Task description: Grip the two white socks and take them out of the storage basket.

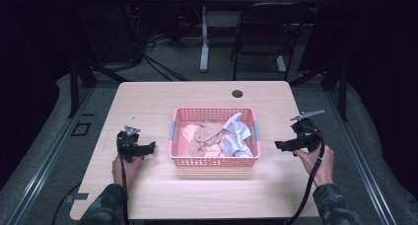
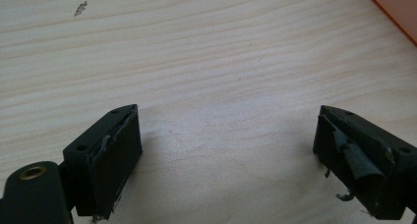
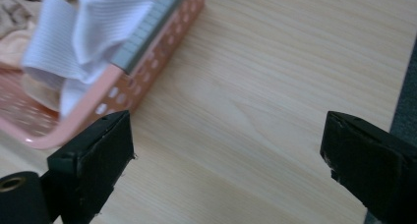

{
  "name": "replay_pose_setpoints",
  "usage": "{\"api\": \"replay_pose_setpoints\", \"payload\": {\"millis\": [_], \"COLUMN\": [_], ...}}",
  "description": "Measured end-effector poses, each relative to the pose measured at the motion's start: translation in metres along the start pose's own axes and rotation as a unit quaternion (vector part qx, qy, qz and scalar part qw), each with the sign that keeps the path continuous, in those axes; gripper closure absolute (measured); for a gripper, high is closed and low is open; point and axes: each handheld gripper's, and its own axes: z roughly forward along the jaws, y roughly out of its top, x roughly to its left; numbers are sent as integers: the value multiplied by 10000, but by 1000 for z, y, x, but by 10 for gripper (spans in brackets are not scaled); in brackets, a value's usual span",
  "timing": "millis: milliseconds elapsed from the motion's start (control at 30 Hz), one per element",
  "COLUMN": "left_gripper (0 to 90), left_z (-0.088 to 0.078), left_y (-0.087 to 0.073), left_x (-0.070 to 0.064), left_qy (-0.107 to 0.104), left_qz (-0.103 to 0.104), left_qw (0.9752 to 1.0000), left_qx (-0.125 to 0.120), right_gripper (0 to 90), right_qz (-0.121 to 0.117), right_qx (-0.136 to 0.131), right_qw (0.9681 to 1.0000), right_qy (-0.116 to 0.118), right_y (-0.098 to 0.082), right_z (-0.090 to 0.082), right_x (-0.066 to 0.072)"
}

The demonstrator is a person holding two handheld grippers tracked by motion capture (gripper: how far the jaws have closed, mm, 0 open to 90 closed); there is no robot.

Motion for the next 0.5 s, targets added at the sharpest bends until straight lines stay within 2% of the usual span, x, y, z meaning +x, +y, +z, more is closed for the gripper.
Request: {"api": "replay_pose_setpoints", "payload": {"millis": [233, 267, 433, 467, 500], "left_gripper": [107, 107, 108, 108, 107], "left_z": [0, 0, 0, 0, 0], "left_y": [0, 0, 0, 0, 0], "left_x": [0, 0, 0, 0, 0], "left_qy": [0, 0, 1, 1, 2], "left_qz": [3, 3, 1, 1, 1], "left_qw": [10000, 10000, 10000, 10000, 10000], "left_qx": [1, 1, -1, -1, -4], "right_gripper": [53, 53, 58, 58, 62], "right_qz": [-348, -348, -614, -614, -704], "right_qx": [-92, -92, -77, -77, -62], "right_qw": [9992, 9992, 9977, 9977, 9969], "right_qy": [197, 197, 288, 288, 333], "right_y": [29, 29, 56, 56, 65], "right_z": [-11, -11, -8, -8, -5], "right_x": [34, 34, 59, 59, 67]}}
